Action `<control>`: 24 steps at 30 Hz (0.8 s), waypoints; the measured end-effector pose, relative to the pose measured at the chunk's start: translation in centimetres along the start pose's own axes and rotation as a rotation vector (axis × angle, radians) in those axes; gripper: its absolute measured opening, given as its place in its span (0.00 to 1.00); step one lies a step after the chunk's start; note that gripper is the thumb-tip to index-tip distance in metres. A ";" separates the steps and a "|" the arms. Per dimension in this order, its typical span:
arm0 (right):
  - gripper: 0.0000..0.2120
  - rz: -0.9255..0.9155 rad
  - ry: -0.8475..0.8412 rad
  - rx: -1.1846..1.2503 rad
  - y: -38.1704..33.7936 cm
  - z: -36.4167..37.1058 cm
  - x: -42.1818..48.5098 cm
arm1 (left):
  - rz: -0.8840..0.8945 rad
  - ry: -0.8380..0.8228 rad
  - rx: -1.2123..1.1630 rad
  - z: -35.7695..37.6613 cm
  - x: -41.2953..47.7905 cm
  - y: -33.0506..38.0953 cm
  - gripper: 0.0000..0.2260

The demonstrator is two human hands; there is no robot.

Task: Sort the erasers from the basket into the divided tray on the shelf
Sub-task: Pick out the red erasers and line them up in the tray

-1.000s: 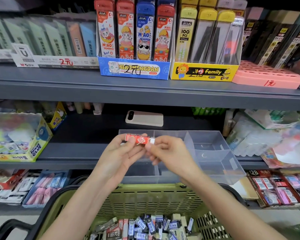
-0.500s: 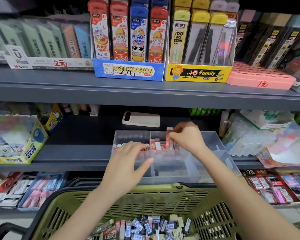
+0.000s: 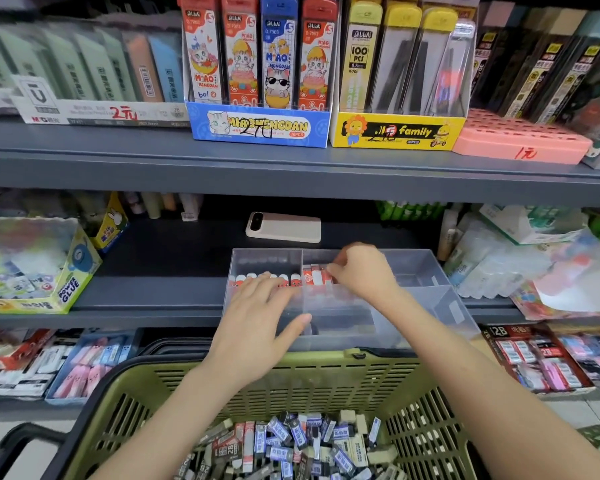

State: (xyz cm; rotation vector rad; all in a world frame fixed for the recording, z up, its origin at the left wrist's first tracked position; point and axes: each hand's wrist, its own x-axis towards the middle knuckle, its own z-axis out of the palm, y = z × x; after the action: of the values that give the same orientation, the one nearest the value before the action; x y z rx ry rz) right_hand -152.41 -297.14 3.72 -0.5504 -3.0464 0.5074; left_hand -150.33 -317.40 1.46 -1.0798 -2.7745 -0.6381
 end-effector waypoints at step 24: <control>0.32 -0.697 -0.443 -0.060 -3.1 23.3 -14.7 | -0.271 0.346 -0.305 -4.6 -15.8 -6.1 0.12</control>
State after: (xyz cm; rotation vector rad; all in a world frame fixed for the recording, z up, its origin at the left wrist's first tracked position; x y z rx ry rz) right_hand -141.13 -312.19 -16.65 0.7107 -3.3385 0.5490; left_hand -142.90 -333.21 -0.24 -0.5581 -2.5865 -1.1856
